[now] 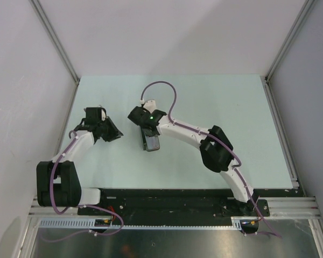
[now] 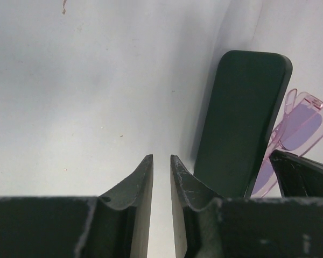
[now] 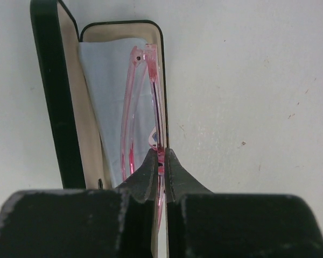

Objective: Organize the sunglasses
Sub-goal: Place the sunglasses in the sunglasses case.

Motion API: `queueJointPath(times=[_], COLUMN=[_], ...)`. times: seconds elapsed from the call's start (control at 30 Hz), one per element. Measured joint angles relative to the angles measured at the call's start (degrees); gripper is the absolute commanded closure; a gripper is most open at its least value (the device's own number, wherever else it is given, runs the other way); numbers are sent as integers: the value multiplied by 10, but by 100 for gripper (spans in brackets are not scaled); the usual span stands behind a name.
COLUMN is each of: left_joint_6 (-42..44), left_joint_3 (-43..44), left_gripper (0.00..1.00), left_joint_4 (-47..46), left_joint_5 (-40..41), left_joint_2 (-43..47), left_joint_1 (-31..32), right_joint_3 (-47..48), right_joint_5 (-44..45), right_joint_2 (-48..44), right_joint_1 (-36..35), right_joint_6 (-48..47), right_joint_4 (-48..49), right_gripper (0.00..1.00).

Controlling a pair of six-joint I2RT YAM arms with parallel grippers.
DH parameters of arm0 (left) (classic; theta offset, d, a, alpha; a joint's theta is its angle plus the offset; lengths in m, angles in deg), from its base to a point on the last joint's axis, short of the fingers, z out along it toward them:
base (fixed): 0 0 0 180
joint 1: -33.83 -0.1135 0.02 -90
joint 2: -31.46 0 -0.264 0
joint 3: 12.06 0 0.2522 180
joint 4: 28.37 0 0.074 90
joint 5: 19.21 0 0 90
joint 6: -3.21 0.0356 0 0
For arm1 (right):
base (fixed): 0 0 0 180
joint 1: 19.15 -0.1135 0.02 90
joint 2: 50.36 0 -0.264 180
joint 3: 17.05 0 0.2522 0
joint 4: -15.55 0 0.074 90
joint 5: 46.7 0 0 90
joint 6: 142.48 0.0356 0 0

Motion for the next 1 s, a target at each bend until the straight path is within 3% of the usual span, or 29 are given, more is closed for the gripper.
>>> queueJointPath(times=[0.4, 1.0], left_joint_6=[4, 4], left_joint_3=[0, 0], left_gripper=[76, 77], left_joint_4=[0, 0], left_joint_5=[-5, -14], left_joint_2=[0, 0], left_joint_1=[0, -17], right_joint_3=[150, 178], right_joint_5=[34, 53], right_joint_2=[92, 120], right_joint_1=[0, 0], right_joint_6=[6, 2], right_joint_4=[-95, -142], right_gripper=[100, 100])
